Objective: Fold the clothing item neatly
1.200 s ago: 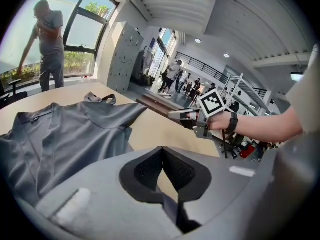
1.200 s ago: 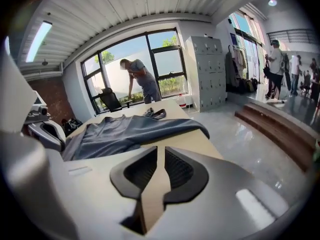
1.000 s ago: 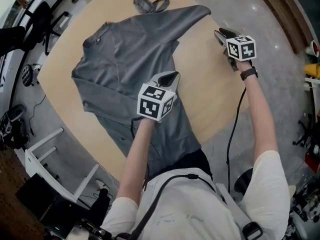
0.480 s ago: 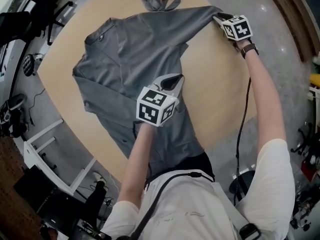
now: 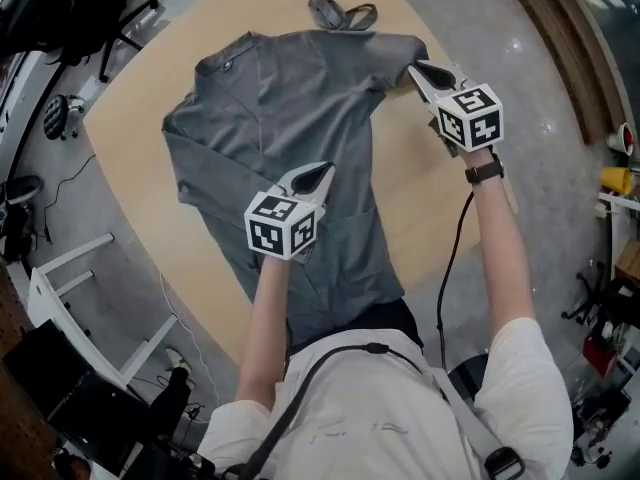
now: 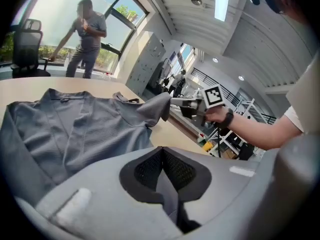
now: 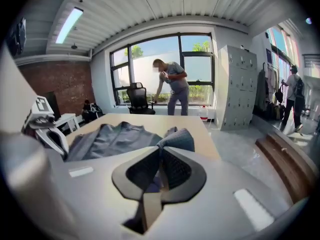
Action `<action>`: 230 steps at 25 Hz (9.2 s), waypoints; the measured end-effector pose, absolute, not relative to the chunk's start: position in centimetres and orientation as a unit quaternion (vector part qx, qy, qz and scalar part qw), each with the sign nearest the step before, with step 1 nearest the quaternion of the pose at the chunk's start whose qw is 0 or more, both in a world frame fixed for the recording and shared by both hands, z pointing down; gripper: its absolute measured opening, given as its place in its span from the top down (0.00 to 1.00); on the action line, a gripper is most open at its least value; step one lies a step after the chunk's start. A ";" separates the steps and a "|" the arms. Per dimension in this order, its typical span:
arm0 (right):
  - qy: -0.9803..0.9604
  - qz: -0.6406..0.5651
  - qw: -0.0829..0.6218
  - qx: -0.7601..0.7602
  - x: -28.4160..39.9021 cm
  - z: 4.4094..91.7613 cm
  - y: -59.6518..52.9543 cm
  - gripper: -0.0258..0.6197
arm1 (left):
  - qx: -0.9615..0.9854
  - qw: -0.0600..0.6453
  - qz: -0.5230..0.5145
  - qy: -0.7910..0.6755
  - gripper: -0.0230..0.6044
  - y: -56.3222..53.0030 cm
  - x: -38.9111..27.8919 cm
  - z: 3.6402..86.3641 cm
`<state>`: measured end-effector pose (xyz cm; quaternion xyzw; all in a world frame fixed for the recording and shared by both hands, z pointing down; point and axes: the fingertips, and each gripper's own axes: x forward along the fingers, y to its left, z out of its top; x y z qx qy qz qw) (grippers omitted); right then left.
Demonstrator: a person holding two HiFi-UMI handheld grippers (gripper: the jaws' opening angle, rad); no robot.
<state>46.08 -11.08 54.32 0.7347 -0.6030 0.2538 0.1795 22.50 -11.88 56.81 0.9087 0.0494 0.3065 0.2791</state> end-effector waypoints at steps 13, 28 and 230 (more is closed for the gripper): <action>-0.705 0.322 0.152 0.613 14.5 58.4 -19.2 0.92 | 0.909 0.327 0.244 -0.090 0.96 -19.5 7.4 55.3; -0.673 0.367 0.088 0.636 14.4 61.1 -14.3 0.73 | 0.905 0.286 0.297 -0.101 0.86 -21.0 8.9 58.9; -0.640 0.259 0.076 0.719 27.2 53.4 -17.9 0.92 | 0.911 0.257 0.292 -0.138 0.95 -20.3 3.2 57.9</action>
